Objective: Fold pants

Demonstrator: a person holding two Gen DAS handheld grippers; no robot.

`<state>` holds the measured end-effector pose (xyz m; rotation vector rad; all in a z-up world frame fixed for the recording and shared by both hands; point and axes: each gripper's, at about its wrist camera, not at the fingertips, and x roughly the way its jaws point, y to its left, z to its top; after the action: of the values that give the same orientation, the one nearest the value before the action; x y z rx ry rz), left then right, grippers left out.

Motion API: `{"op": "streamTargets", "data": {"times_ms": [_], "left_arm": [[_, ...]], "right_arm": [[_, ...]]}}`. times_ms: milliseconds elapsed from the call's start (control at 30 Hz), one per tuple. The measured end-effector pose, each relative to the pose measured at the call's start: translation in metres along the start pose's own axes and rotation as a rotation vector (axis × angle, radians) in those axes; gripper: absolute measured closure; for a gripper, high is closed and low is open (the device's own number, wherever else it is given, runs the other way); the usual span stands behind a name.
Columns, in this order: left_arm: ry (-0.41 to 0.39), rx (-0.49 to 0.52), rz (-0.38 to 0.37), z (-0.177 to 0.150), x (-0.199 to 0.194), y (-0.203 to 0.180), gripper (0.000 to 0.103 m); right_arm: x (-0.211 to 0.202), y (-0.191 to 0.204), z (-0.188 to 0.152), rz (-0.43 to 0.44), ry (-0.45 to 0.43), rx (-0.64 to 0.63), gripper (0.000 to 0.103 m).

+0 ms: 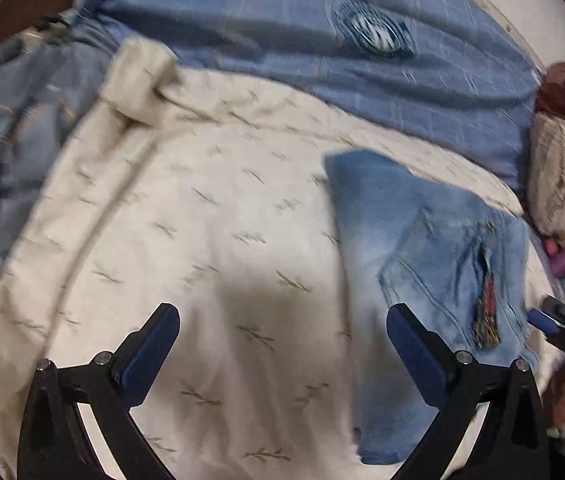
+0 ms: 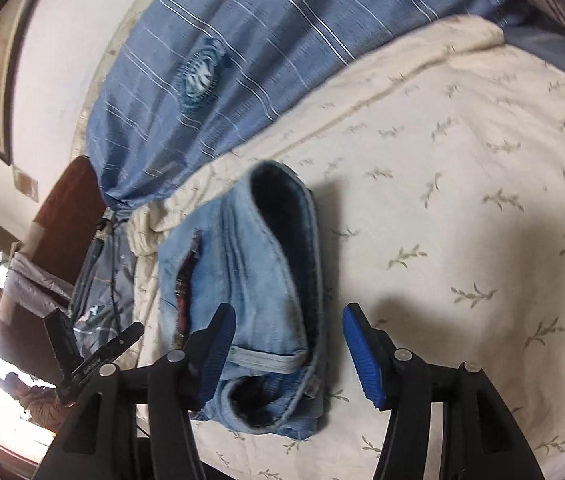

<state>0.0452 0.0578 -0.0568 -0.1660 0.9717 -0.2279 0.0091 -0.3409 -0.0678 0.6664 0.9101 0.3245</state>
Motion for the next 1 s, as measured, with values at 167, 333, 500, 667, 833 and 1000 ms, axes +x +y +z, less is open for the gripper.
{"op": "streamTargets", "data": {"times_ms": [167, 333, 500, 667, 833, 1000], "left_arm": [[0.069, 0.02, -0.065, -0.005, 0.014, -0.013, 0.0], [0.132, 0.0, -0.121, -0.005, 0.022, -0.014, 0.0], [0.183, 0.0, -0.193, -0.007, 0.028, -0.02, 0.0], [0.216, -0.001, -0.252, -0.008, 0.032, -0.029, 0.0], [0.23, -0.009, -0.308, -0.006, 0.034, -0.037, 0.0], [0.246, -0.029, -0.375, -0.003, 0.04, -0.047, 0.0]], "right_arm": [[0.015, 0.0, -0.002, 0.016, 0.057, 0.011, 0.043], [0.032, 0.0, -0.007, 0.009, 0.127, 0.018, 0.043], [0.04, -0.006, -0.008, 0.042, 0.158, 0.057, 0.042], [0.048, -0.022, -0.009, 0.153, 0.201, 0.161, 0.038], [0.05, -0.029, -0.01, 0.218, 0.219, 0.211, 0.033], [0.056, -0.022, -0.009, 0.248, 0.227, 0.207, 0.026]]}}
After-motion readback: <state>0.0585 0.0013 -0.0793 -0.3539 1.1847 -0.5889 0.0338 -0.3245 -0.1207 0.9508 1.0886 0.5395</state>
